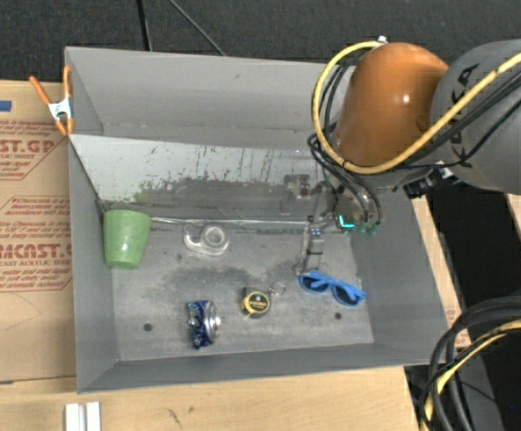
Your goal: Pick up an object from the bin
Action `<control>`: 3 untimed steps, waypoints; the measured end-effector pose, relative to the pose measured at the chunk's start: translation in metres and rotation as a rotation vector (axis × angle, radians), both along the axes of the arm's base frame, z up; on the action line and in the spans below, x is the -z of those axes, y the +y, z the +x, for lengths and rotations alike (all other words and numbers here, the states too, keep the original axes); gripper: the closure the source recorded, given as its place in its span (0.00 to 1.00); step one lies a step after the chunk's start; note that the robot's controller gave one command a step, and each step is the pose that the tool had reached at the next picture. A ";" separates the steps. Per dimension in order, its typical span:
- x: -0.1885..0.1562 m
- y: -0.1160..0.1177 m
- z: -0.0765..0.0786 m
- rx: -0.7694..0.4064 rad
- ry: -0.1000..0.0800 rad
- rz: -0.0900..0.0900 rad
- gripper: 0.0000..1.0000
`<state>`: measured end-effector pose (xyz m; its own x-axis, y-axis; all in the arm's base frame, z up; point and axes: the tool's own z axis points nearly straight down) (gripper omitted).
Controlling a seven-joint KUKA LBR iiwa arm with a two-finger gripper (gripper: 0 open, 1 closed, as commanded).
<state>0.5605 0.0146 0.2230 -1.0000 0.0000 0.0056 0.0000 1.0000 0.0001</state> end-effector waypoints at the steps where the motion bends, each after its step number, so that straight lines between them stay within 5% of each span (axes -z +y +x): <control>1: 0.050 -0.090 -0.053 0.087 0.000 -0.003 0.00; 2: 0.158 -0.100 -0.029 0.151 0.000 0.001 0.00; 3: 0.153 -0.100 -0.028 0.150 -0.007 0.000 1.00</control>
Offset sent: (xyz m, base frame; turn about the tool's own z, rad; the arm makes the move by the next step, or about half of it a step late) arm -0.0499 -0.0855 -0.0467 0.0793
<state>0.5330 -0.0856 0.0698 -0.9887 0.1499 -0.0017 0.1499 0.9887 0.0006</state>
